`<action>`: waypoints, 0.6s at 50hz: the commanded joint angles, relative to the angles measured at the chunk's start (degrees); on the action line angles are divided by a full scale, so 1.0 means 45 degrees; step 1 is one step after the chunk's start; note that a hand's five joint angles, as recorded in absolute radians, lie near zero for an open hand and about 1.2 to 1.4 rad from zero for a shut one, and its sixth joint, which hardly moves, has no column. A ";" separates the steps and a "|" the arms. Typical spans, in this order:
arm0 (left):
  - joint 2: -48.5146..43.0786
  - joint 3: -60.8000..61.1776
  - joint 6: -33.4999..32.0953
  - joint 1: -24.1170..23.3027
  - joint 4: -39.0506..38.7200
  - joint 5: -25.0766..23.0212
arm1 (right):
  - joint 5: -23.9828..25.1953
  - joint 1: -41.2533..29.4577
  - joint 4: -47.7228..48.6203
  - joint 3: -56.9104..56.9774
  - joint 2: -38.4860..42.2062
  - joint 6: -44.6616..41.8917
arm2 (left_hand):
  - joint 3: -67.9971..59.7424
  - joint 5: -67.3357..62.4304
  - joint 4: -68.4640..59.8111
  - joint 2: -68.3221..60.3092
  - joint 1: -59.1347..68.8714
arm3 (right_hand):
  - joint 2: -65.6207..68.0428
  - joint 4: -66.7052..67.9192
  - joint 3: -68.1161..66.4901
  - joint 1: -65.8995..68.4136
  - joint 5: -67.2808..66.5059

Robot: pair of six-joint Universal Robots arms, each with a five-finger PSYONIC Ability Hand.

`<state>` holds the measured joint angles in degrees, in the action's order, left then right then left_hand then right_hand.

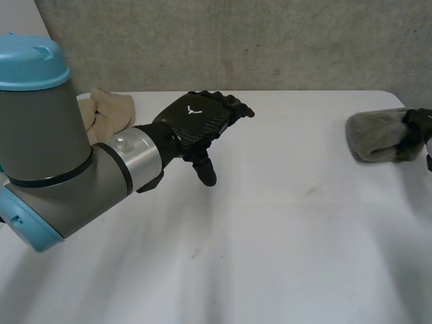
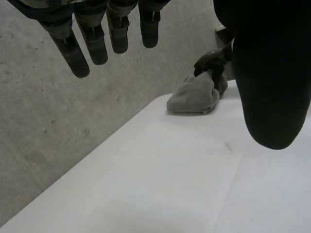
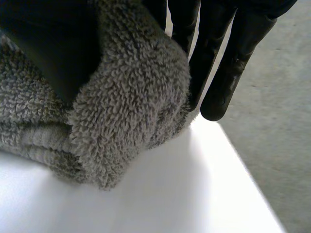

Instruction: Fold the laundry.

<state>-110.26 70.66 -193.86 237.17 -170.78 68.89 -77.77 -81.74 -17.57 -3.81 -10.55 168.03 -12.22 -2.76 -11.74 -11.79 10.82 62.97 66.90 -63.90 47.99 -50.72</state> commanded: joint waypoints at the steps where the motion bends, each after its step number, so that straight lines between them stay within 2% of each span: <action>1: -0.0010 -0.0038 0.0013 -0.0125 -0.0018 0.0022 | -0.0197 0.0449 0.0507 -0.0013 0.0215 -0.2415 | 0.0258 0.0379 0.0153 0.0163 0.0053 | -1.1771 -1.2644 1.1978 -0.8442 1.1272; 5: -0.0029 -0.0077 0.0013 -0.0281 -0.0018 0.0022 | -0.0820 0.0605 0.0604 0.0026 0.0254 -0.3413 | 0.0258 0.0379 0.0153 0.0163 0.0053 | -1.1771 -1.2644 1.1978 -0.8442 1.1272; 6: -0.0029 -0.0077 0.0013 -0.0282 -0.0018 0.0022 | -0.1538 0.0760 0.0759 0.0064 0.0255 -0.3782 | 0.0258 0.0379 0.0153 0.0163 0.0053 | -1.1771 -1.2644 1.1978 -0.8442 1.1272; 10: -0.0029 -0.0136 0.0013 -0.0321 -0.0018 0.0041 | -0.2753 0.0898 0.1248 0.0046 0.0080 -0.4545 | 0.0258 0.0379 0.0153 0.0163 0.0053 | -1.1771 -1.2644 1.1978 -0.8442 1.1272; 13: -0.0010 -0.0117 0.0071 -0.0321 -0.0018 0.0042 | -0.2543 0.0840 0.1211 -0.0188 -0.0135 -0.4821 | 0.0258 0.0379 0.0153 0.0163 0.0053 | -1.1771 -1.2644 1.1978 -0.8442 1.1272; 20: 0.0029 0.0157 0.0169 -0.0243 0.0001 0.0041 | -0.2307 0.0722 0.0000 -0.2295 -0.1930 -0.6050 | 0.0370 0.0491 0.0264 0.0274 -0.0059 | -1.1771 -1.2644 1.1978 -0.8442 1.1272; 23: 0.0068 0.0235 0.0150 -0.0087 -0.0018 0.0042 | -0.2599 0.0722 -0.0274 -0.3488 -0.2947 -0.7242 | 0.0408 0.0528 0.0302 0.0312 -0.0097 | -1.1771 -1.2644 1.1978 -0.8442 1.1272; 25: 0.0166 0.0274 0.0072 0.0147 -0.0018 0.0100 | -0.3436 0.0664 -0.0138 -0.4250 -0.4018 -0.8003 | 0.0445 0.0566 0.0339 0.0350 -0.0134 | -1.1771 -1.2644 1.1978 -0.8442 1.1272; 27: 0.0321 0.0274 0.0129 0.0652 -0.0037 0.0314 | -0.3847 0.0412 0.0114 -0.4581 -0.4934 -0.7928 | 0.0445 0.0566 0.0339 0.0350 -0.0134 | -1.1771 -1.2644 1.1978 -0.8442 1.1272; 30: 0.0517 0.0255 0.0130 0.1415 -0.0193 0.0607 | -0.3811 -0.0291 0.0486 -0.4875 -0.5836 -0.7713 | 0.0445 0.0566 0.0339 0.0350 -0.0134 | -1.1771 -1.2644 1.1978 -0.8442 1.1272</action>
<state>-109.50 71.83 -193.32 237.98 -170.88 69.48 -92.11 -79.13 -18.09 -21.79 -27.88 133.85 -12.21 -2.71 -11.88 -11.79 10.82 12.59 13.43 -12.31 22.70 -3.17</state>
